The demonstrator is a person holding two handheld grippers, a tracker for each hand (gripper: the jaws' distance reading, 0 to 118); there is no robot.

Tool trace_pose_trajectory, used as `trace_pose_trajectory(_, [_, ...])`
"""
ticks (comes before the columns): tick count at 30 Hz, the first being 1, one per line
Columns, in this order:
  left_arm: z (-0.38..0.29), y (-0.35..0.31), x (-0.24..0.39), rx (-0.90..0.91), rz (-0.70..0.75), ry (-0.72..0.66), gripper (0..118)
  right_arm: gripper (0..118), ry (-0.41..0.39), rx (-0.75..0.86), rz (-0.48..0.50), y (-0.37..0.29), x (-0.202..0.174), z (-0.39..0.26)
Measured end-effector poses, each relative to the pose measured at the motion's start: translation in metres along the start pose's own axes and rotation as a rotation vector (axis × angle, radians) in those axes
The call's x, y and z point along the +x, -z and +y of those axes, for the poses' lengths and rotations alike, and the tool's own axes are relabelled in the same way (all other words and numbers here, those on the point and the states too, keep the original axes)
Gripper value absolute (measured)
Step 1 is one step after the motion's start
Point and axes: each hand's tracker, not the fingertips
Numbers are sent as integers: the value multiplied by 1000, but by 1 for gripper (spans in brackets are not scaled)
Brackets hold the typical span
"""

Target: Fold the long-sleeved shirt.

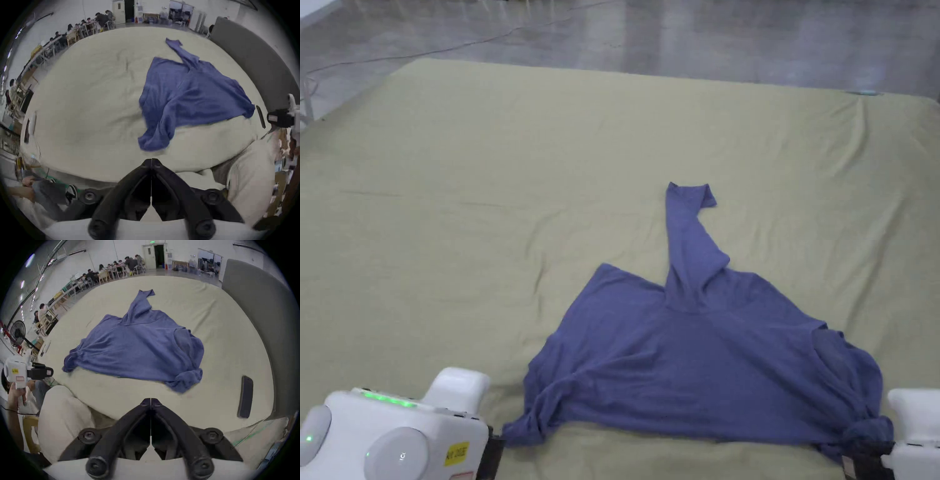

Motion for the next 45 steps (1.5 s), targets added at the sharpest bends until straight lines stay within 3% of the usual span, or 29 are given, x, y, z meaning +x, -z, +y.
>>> trace_pose_trajectory(3, [4,4,-5,9,-84,-67,0,0,-9,14,29,0,-9,0])
trace_pose_trajectory(4, [9,4,-4,29,-67,-64,19,0,-5,18,33,-1,-10,3])
trace_pose_trajectory(6, [18,14,0,45,-32,-22,107,0,9,26,35,-3,-9,9])
trace_pose_trajectory(7, [27,19,-3,33,-4,-6,116,0,20,33,35,-4,-8,12])
trace_pose_trajectory(12, [57,50,4,-28,-33,73,109,0,50,47,5,1,-4,28])
trace_pose_trajectory(15, [57,77,20,-100,38,191,74,0,70,42,-25,7,0,37])
trace_pose_trajectory(17, [56,84,23,-105,67,224,25,0,92,44,-54,9,4,43])
trace_pose_trajectory(18, [56,83,23,-101,67,212,12,0,106,47,-64,11,7,45])
trace_pose_trajectory(20, [53,78,17,-79,-46,137,10,0,133,53,-66,15,13,52])
trace_pose_trajectory(24, [58,54,11,0,17,143,10,0,153,48,-34,30,29,83])
trace_pose_trajectory(26, [60,43,8,24,-58,79,10,0,176,69,25,41,42,112])
trace_pose_trajectory(27, [61,38,6,26,-84,56,10,7,204,73,71,49,52,131])
trace_pose_trajectory(29, [61,33,8,5,-144,30,10,90,219,31,131,74,67,171])
trace_pose_trajectory(30, [62,31,9,3,-143,32,10,118,208,3,126,92,72,193])
trace_pose_trajectory(31, [63,30,10,1,-145,33,10,118,217,44,123,106,77,212])
trace_pose_trajectory(33, [63,29,13,-8,-166,24,10,118,194,-13,65,140,83,244])
trace_pose_trajectory(37, [66,31,16,-18,-176,16,10,115,210,-141,39,211,81,275])
trace_pose_trajectory(38, [68,31,16,-20,-174,14,10,107,206,-150,27,225,79,278])
trace_pose_trajectory(41, [69,30,15,-20,-169,6,10,63,190,-146,-27,249,57,281])
trace_pose_trajectory(43, [71,29,11,-18,-164,-8,10,63,129,-159,-83,254,36,273])
trace_pose_trajectory(44, [71,29,9,-16,-161,-16,10,60,49,-133,-159,251,25,269])
trace_pose_trajectory(45, [72,29,8,-17,-158,-22,10,48,-23,-118,-193,248,15,265])
